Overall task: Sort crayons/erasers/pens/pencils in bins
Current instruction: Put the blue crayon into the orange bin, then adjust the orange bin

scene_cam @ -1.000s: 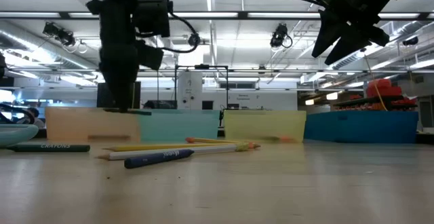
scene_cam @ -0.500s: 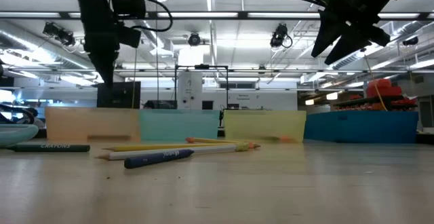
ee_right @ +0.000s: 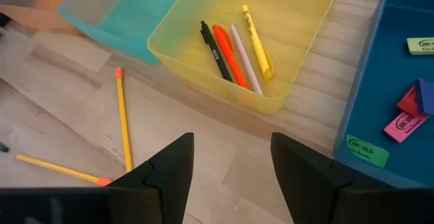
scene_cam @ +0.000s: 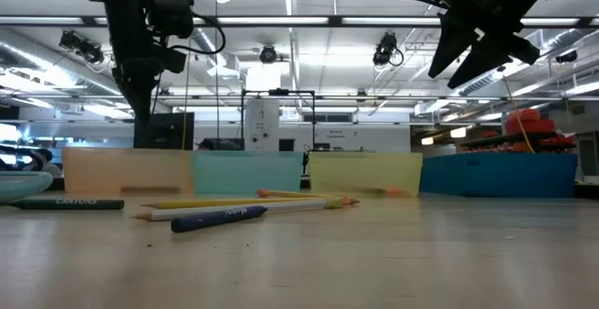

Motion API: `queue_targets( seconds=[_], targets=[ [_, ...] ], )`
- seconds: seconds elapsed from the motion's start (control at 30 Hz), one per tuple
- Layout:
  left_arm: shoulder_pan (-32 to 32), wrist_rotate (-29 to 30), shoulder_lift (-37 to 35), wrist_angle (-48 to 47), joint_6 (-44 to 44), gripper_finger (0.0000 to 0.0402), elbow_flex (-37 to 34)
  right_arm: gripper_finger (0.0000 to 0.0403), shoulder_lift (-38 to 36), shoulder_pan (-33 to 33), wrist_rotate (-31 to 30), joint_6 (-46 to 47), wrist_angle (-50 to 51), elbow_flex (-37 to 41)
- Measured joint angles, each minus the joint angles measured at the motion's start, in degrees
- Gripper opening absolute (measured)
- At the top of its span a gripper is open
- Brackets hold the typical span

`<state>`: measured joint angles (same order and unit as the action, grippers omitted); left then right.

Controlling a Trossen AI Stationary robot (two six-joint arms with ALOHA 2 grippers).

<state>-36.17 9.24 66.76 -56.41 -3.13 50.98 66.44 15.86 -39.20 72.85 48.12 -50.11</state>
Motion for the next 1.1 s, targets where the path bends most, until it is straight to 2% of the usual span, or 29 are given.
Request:
queue_targets(
  seconds=[0.43, 0.53, 0.63, 0.7, 0.77, 0.9, 1.1],
  targets=[
    [0.04, -0.34, 0.0, -0.77, 5.61, 0.0149, 0.0, 0.0205, 0.01, 0.0, 0.0, -1.48, 0.0, 0.0],
    [0.15, -5.23, 0.0, -0.85, 5.93, 0.0164, 0.0, 0.0205, 0.01, 0.0, 0.0, -1.51, 0.02, 0.0],
    [1.0, -12.83, 0.0, -0.83, 5.5, 0.0165, 0.0, 0.0205, 0.0, 0.0, -0.04, -2.09, 0.03, 0.0],
    [2.4, -15.77, 0.0, -0.87, 3.95, 0.0161, 0.0, 0.0205, 0.01, 0.0, -0.55, -2.4, 0.04, 0.0],
    [4.09, -15.46, 0.0, -0.89, 1.3, 0.0154, 0.0, 0.0205, 0.01, 0.0, -1.34, -2.44, 0.04, 0.0],
    [7.06, -10.26, 0.0, -0.86, -3.62, 0.0142, 0.0, 0.0205, 0.01, 0.02, -2.17, -2.44, 0.04, 0.0],
    [9.89, -9.78, 0.0, -0.91, -5.09, 0.0139, 0.0, 0.0205, 0.01, 0.0, -2.34, -2.44, 0.04, 0.0]
  ],
)
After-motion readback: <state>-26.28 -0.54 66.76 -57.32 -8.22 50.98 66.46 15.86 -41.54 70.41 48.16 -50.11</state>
